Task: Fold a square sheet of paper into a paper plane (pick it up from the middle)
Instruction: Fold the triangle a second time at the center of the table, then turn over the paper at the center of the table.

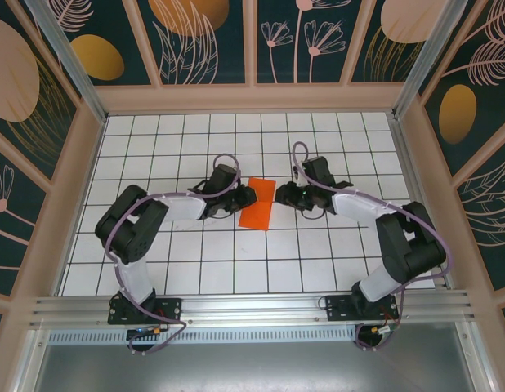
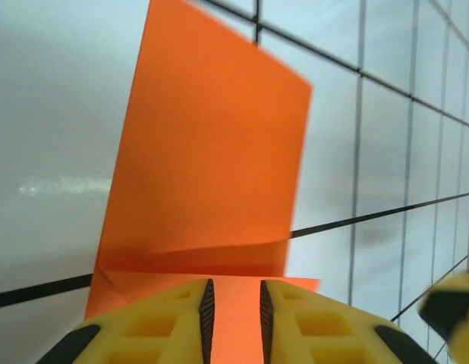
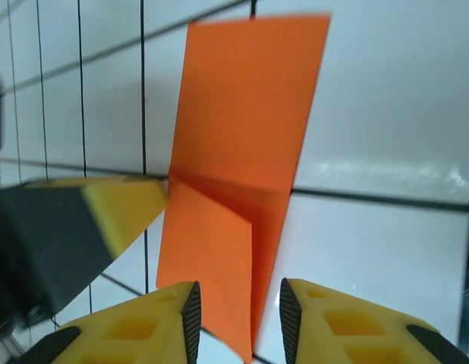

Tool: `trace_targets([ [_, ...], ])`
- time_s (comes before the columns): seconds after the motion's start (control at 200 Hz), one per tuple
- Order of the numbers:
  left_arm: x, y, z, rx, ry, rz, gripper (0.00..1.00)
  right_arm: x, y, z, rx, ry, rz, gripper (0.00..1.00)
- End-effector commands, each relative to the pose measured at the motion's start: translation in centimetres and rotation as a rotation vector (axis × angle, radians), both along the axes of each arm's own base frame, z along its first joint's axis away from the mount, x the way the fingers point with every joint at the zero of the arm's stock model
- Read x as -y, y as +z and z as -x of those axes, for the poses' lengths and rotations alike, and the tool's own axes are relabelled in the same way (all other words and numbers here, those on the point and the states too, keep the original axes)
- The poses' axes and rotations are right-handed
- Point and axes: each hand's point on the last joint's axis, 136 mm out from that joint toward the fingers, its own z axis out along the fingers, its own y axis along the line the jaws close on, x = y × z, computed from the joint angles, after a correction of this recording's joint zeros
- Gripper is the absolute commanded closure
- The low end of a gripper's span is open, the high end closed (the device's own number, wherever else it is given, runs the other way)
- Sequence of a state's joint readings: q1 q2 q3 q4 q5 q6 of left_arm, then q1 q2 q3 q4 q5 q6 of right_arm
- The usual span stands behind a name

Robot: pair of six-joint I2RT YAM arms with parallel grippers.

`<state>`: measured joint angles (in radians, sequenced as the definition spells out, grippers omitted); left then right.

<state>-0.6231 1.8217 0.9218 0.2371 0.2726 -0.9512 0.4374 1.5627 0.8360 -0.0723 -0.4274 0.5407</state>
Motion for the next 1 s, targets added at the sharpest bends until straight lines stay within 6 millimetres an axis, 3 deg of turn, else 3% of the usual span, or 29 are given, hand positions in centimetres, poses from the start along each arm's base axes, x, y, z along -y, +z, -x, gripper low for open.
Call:
trace_targets([
  [0.0, -1.7, 1.8, 0.0, 0.046, 0.076, -0.020, 0.69, -0.7, 0.7, -1.9, 0.046, 0.017, -0.052, 0.60],
  [0.05, -2.3, 1.2, 0.3, 0.039, 0.099, -0.031, 0.66, -1.1, 0.5, -2.1, 0.047, 0.053, -0.059, 0.58],
  [0.07, -2.4, 2.2, 0.4, 0.057, 0.105, -0.014, 0.66, -1.3, 0.3, -2.1, 0.042, 0.063, -0.058, 0.58],
  [0.125, -2.7, 2.0, 0.7, 0.052, 0.116, 0.000, 0.65, -2.0, -0.1, -1.9, 0.033, 0.110, -0.074, 0.57],
  [0.42, -1.8, 0.6, 2.3, -0.014, 0.097, 0.106, 0.64, -3.8, -2.3, -1.4, -0.024, 0.211, -0.126, 0.57],
  [0.515, -1.4, 0.9, 2.4, -0.019, 0.085, 0.136, 0.64, -4.0, -2.7, -1.4, -0.032, 0.219, -0.131, 0.62],
  [0.545, -1.4, -0.3, 2.6, -0.043, 0.083, 0.125, 0.64, -4.0, -2.8, -1.4, -0.035, 0.220, -0.133, 0.64],
  [0.846, -1.2, -1.3, 2.8, -0.074, 0.081, 0.124, 0.64, -4.5, -3.5, -1.2, -0.056, 0.240, -0.164, 0.74],
  [0.996, -1.3, -1.7, 2.8, -0.086, 0.084, 0.117, 0.65, -4.4, -3.6, -1.3, -0.063, 0.231, -0.160, 0.95],
])
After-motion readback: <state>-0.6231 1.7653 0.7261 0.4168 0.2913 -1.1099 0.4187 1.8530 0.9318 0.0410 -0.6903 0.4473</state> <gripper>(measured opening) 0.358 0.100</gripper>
